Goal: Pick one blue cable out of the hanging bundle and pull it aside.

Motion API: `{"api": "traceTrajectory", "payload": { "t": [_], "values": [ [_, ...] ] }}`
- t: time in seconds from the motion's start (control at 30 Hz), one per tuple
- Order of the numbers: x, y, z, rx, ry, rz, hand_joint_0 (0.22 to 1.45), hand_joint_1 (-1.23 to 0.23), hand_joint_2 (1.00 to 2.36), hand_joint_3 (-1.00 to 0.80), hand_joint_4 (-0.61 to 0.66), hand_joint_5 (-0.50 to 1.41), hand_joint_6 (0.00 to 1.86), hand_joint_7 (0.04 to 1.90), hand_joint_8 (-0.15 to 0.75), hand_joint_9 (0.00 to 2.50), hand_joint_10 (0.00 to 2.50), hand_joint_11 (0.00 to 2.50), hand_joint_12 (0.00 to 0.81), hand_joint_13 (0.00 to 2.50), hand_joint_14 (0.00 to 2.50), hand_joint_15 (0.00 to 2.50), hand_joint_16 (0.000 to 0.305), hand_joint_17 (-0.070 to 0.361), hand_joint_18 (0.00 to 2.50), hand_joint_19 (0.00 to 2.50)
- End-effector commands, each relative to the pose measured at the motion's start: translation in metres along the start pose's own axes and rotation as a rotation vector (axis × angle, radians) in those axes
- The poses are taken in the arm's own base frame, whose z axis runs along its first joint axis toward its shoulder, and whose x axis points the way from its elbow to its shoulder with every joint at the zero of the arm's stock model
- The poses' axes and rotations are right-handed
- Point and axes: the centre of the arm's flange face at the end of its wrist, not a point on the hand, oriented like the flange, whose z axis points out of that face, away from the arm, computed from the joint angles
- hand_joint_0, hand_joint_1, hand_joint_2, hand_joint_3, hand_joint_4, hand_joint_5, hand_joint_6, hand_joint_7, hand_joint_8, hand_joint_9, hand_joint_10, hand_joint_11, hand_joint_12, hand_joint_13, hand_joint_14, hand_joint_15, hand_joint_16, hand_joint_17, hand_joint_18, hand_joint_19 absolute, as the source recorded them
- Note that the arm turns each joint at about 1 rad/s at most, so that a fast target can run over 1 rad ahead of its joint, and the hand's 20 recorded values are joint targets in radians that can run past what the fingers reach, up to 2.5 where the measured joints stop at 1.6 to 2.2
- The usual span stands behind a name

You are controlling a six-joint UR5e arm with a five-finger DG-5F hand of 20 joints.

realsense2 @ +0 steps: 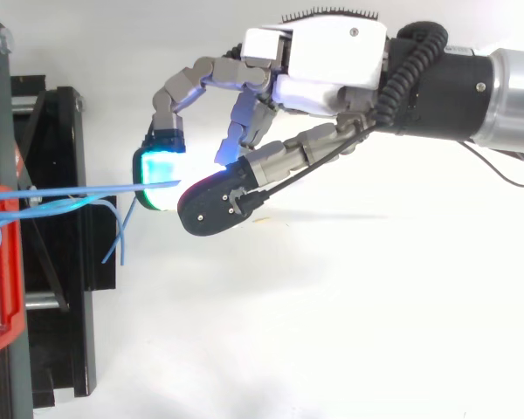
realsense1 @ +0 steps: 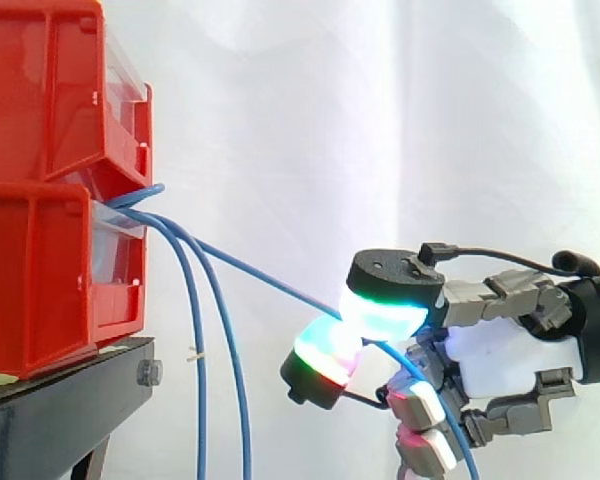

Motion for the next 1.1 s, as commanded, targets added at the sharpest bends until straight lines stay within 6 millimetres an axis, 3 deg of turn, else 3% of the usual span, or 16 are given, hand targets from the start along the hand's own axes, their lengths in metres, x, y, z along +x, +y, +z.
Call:
{"api": "traceTrajectory", "payload": {
  "t": [0.0, 1.07],
  "values": [
    [-0.0008, -0.0014, -0.0012, 0.012, -0.003, -0.003, 0.62, -0.80, 1.00, -0.06, -0.18, -0.02, 0.89, 1.11, 0.275, 1.28, 0.02, 0.57, 0.350, 1.14, 0.02, 0.70, 0.056, 0.126, 0.95, 0.43],
    [0.0012, -0.0020, -0.0006, 0.011, -0.024, -0.010, 0.62, -0.80, 1.00, -0.06, -0.18, -0.02, 0.88, 1.10, 0.281, 1.25, 0.02, 0.55, 0.352, 1.12, 0.02, 0.70, 0.057, 0.127, 0.92, 0.44]
  ]
}}
